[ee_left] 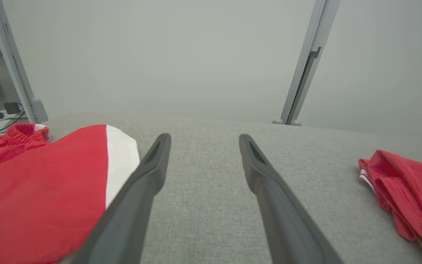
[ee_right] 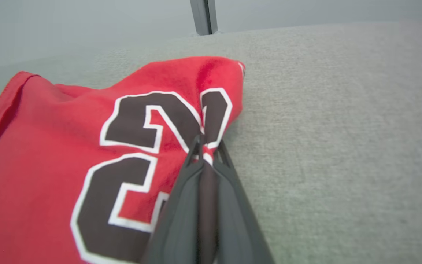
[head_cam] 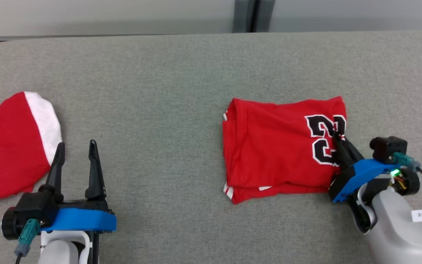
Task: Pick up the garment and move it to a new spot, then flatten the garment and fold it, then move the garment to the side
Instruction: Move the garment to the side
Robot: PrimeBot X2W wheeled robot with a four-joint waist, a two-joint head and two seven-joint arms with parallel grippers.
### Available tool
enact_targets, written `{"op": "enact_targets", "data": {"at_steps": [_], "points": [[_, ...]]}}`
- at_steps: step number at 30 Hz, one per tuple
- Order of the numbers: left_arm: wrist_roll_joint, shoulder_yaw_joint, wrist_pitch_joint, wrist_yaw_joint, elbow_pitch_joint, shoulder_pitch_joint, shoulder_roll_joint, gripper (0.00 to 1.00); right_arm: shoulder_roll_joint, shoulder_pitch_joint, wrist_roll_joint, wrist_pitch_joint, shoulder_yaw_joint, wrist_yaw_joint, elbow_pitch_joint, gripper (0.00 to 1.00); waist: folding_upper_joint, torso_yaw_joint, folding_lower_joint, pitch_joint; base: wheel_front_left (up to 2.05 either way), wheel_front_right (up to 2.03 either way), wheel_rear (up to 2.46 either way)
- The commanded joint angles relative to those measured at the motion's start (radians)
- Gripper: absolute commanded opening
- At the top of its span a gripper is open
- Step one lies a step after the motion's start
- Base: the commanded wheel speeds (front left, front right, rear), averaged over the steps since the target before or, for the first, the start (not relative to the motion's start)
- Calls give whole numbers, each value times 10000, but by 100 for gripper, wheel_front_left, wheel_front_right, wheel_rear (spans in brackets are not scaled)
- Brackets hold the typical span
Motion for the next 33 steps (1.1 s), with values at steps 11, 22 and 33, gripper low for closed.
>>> {"op": "enact_targets", "data": {"at_steps": [11, 22, 33], "points": [[109, 52, -33, -67, -649, -875, 342, 100, -1277, -536, -46, -102, -546, 2, -861, 0, 0, -1421, -1, 1201, 0, 0, 0], [196, 123, -33, -74, -1134, -1156, 752, 100, -1503, -615, -256, -56, -1129, 2, -1901, 0, 0, -2195, -1, 1731, 0, 0, 0], [165, -74, -32, -85, -1519, -1437, 906, 100, -2315, -2732, -986, 955, -752, 2, -2388, 0, 0, -1719, -1, 2370, 0, 0, 0]]}}
